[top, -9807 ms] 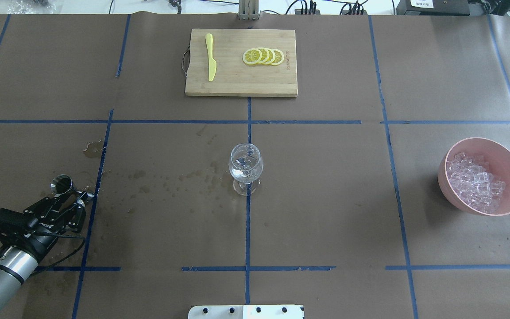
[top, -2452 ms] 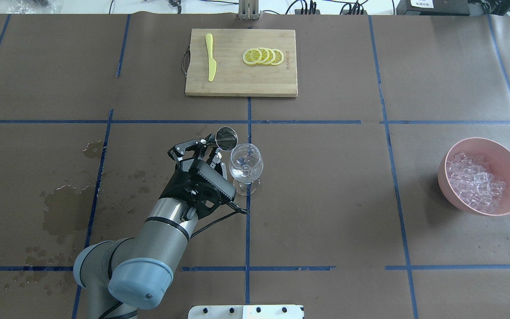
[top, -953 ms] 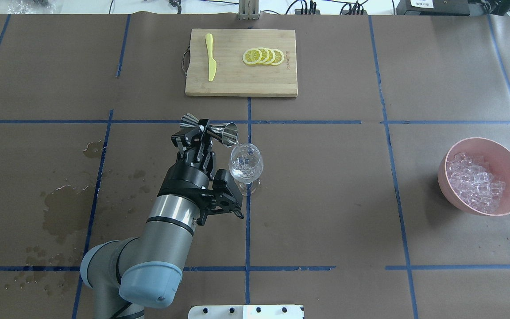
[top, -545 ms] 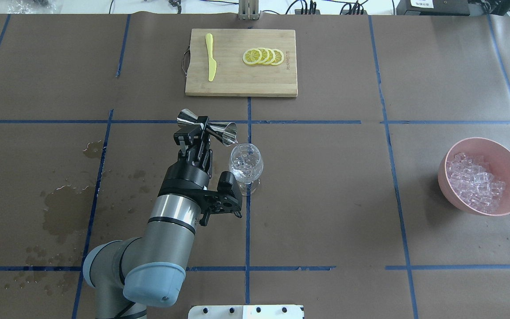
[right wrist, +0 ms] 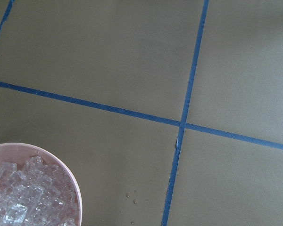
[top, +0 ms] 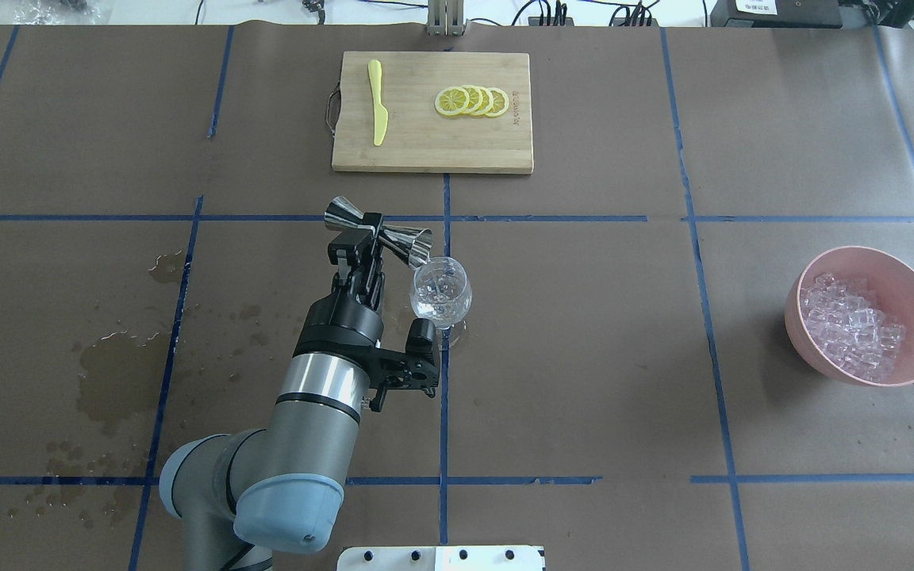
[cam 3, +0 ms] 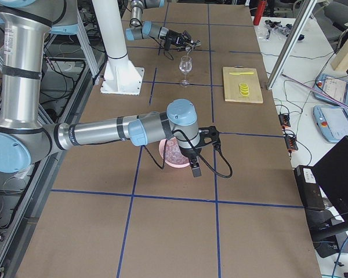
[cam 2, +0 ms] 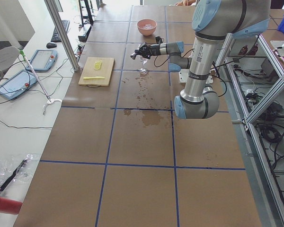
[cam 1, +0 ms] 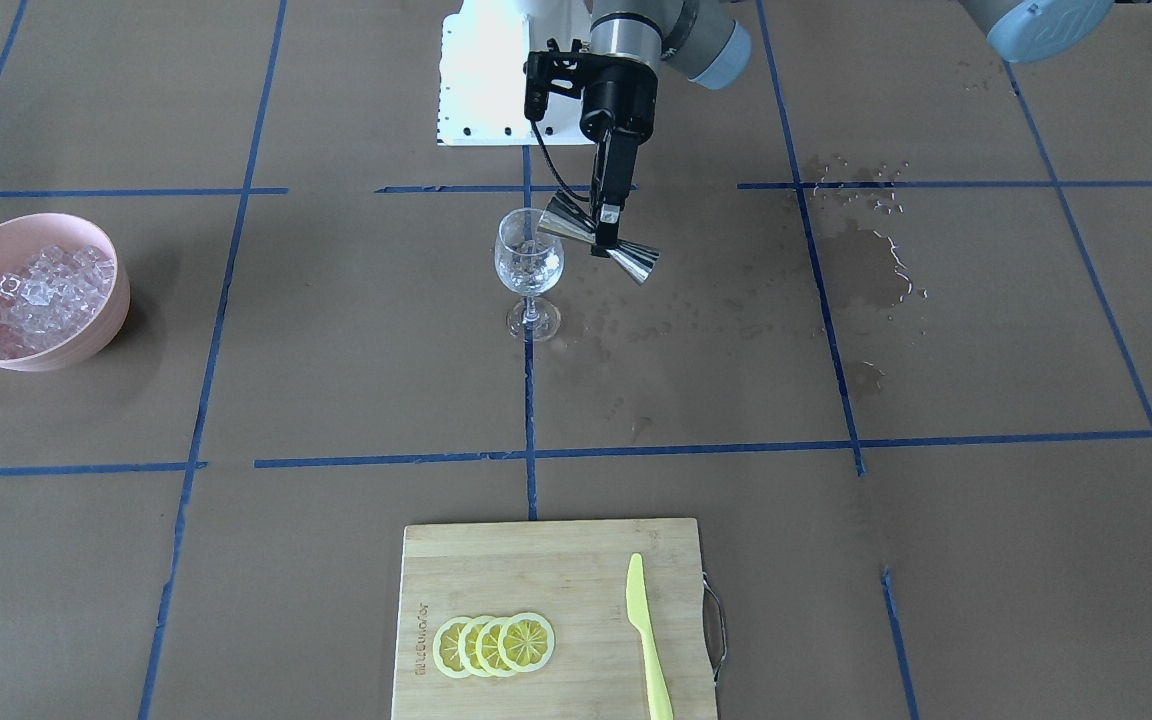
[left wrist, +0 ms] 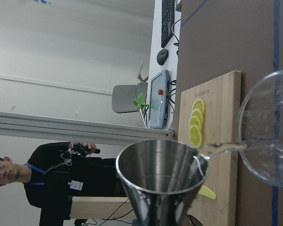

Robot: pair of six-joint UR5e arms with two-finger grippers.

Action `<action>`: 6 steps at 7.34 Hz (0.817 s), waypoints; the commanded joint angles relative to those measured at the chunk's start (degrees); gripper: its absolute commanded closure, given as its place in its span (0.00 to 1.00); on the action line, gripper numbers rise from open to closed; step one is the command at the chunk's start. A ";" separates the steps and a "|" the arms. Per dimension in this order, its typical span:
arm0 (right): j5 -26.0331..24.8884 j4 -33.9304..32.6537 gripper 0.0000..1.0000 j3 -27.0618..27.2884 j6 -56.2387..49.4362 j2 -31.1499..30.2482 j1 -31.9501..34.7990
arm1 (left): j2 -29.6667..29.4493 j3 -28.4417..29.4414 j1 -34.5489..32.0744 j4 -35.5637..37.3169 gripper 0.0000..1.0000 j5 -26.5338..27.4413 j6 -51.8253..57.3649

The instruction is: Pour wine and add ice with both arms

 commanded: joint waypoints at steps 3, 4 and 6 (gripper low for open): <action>0.12 0.00 0.00 0.00 0.16 0.00 -0.09 | -1.18 0.65 0.87 0.00 1.00 0.62 2.88; 0.12 0.00 0.00 0.08 0.16 0.00 0.00 | -1.18 0.65 0.96 0.00 1.00 0.62 2.88; 0.12 0.00 0.00 0.09 0.16 0.00 0.00 | -1.18 -0.48 1.13 -0.52 1.00 0.62 2.79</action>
